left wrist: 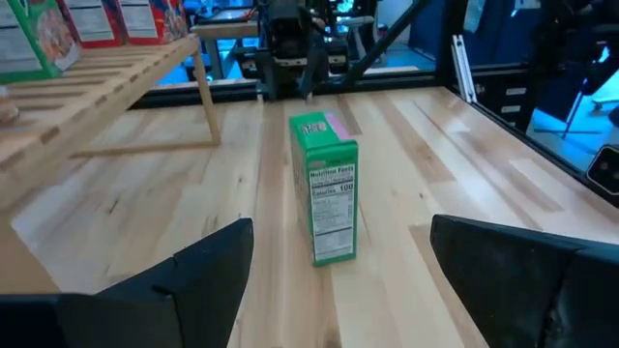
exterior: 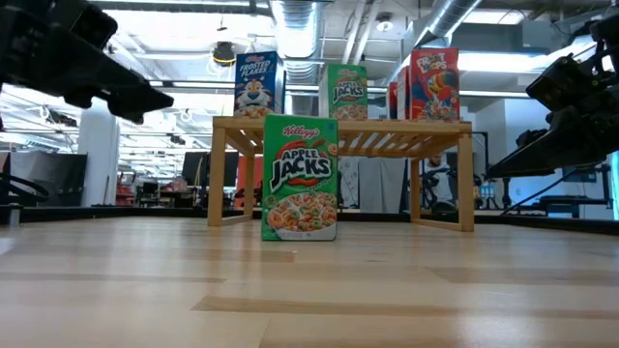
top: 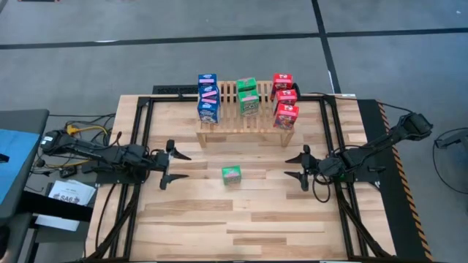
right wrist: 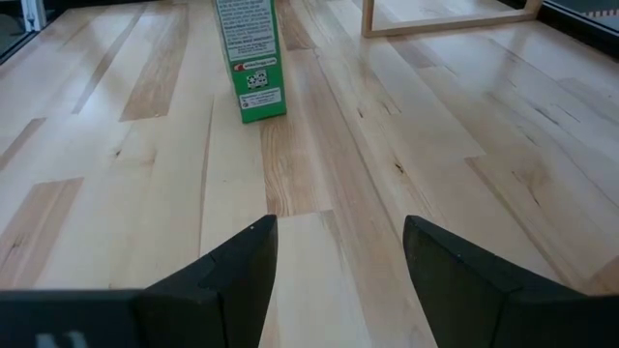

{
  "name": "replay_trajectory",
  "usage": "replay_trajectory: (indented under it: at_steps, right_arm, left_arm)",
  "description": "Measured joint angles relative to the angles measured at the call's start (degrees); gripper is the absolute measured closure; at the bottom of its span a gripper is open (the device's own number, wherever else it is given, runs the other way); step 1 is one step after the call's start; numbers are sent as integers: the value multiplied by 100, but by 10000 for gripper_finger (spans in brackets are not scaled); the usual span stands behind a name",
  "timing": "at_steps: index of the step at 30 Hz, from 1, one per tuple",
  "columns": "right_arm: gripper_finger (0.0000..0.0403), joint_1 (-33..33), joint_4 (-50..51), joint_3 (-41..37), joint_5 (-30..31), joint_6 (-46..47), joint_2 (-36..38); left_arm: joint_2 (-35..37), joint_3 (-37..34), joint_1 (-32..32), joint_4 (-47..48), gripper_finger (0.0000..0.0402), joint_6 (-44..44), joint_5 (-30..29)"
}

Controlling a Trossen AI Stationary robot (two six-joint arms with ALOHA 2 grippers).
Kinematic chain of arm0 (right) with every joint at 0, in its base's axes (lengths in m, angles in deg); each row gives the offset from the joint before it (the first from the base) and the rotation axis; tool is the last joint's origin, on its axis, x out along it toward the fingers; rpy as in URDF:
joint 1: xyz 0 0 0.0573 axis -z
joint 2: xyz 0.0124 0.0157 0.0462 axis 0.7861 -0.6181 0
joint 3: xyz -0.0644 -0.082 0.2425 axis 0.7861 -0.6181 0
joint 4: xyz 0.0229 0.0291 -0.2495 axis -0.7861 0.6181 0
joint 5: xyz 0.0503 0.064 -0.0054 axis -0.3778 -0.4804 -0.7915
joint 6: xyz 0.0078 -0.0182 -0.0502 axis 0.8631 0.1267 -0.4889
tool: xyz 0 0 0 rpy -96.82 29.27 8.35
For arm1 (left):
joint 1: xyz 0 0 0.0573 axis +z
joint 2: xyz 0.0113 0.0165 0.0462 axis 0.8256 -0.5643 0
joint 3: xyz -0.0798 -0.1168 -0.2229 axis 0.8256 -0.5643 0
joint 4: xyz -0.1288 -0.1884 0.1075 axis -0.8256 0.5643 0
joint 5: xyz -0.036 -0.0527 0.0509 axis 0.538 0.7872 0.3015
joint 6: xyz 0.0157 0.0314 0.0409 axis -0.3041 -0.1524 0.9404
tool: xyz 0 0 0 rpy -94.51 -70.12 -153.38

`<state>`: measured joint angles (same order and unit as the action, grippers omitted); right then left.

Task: Stack cereal on shelf
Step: Put the green cereal box on the shelf aligned with the other green cereal box

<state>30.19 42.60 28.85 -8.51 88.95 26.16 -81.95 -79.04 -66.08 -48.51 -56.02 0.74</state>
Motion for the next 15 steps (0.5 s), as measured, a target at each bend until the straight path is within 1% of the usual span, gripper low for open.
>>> replay_trajectory:
  at_steps: [7,12,15]
  right_arm:
    - [152,2,-1,0,-1,0,-2]
    - [152,0,1,0,0,0,-2]
    - [152,0,1,-1,-1,1,-1]
  left_arm:
    - [267,-354,0,-1,95,-151,-117]
    - [279,-374,0,266,95,-164,-197]
    - [277,-376,2,190,95,-90,-48]
